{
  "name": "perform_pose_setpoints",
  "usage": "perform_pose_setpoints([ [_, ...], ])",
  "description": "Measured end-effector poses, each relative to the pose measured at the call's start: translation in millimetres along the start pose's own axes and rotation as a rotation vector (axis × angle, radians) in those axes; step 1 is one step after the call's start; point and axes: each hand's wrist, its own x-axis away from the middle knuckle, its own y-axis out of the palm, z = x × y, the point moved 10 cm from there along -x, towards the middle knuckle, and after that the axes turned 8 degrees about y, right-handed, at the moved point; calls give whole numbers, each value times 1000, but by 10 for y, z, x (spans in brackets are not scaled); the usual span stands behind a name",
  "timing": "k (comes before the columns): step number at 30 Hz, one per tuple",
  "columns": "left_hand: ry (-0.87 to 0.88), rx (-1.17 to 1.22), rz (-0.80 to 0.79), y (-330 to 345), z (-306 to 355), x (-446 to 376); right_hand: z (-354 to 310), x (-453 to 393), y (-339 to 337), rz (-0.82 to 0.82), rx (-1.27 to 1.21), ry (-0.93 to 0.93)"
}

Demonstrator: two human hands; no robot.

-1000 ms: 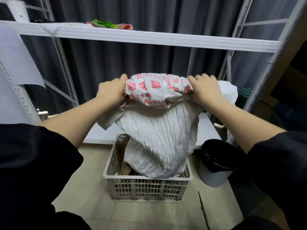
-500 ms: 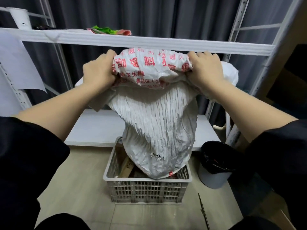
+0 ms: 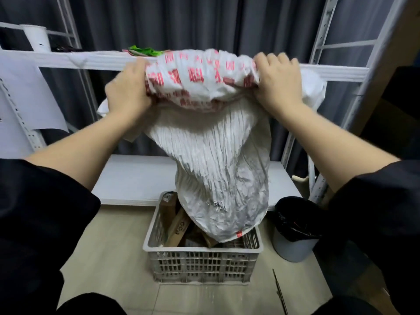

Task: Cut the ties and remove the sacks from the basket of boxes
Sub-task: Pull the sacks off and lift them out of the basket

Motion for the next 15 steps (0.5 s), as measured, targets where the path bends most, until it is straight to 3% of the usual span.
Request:
perform_pose_setpoints([
  [6, 90, -24, -277, 642, -48, 569, -68, 744, 548, -115, -35, -12],
  [12, 251, 263, -533, 995, 202, 848, 126, 1002, 710, -130, -144, 114],
  [15, 312, 359, -560, 1049, 408, 839, 115, 1070, 755, -128, -178, 123],
])
